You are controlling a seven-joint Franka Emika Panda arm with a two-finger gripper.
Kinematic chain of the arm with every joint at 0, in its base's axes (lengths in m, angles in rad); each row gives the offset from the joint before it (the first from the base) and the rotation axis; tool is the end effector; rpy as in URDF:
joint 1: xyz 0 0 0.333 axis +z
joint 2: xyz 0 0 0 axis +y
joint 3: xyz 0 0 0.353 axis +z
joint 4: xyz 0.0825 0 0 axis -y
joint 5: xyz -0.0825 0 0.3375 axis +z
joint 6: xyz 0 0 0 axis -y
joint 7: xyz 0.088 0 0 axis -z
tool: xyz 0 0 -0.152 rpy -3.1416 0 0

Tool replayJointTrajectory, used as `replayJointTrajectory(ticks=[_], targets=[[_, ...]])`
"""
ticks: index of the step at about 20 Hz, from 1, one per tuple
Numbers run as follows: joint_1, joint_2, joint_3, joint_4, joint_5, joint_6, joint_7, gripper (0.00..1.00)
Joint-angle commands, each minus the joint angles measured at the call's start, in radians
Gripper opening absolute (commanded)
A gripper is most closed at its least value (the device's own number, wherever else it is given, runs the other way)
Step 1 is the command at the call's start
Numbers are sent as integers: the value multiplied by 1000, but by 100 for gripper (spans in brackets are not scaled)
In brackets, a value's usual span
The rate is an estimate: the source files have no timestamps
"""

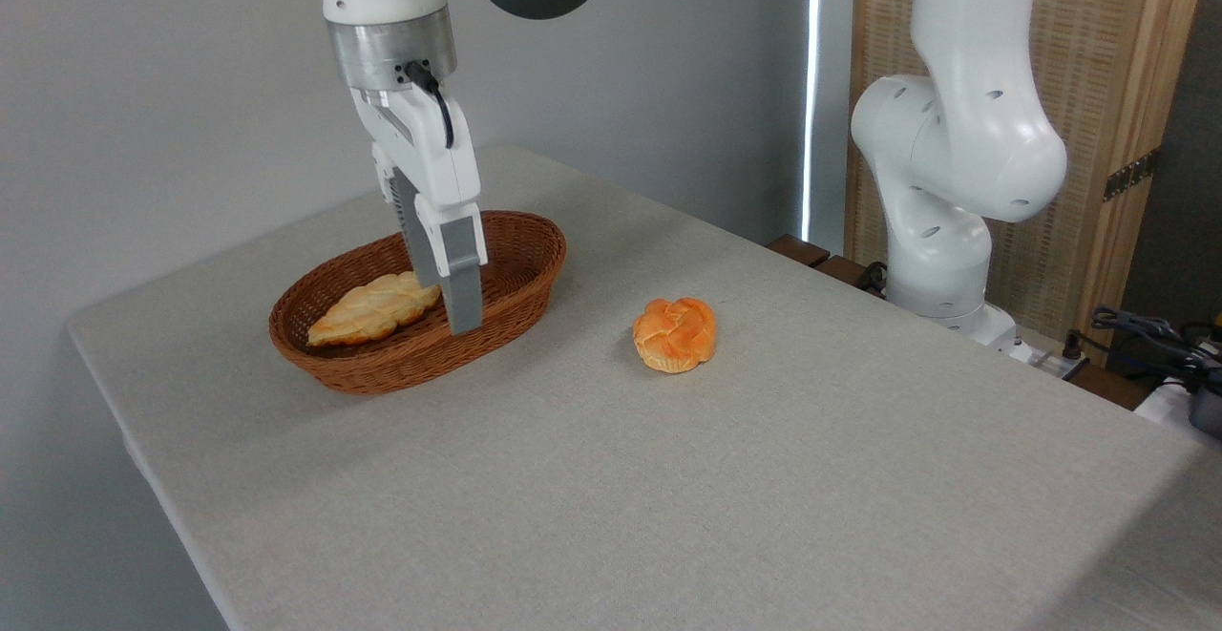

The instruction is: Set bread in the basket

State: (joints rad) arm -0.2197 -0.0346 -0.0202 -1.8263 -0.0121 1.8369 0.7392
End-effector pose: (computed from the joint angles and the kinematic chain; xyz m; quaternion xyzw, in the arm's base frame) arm 0.4973 -0.1233 0.5473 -0.8830 0.4688 -0.0233 0.0002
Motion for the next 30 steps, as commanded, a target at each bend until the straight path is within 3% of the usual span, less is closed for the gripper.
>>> replayJointTrajectory(ticks=[1,4,18,25,30], targets=[[-6,5,-3,15,31,-39,2,100],[-7,5,-4,15,43,-41,-37,100],[-7,5,-3,13,37,-67,-29,100],[-21,-39,0,-47,47,-33,-21,100],[-21,-108,10,-128,17,-27,-11,100]])
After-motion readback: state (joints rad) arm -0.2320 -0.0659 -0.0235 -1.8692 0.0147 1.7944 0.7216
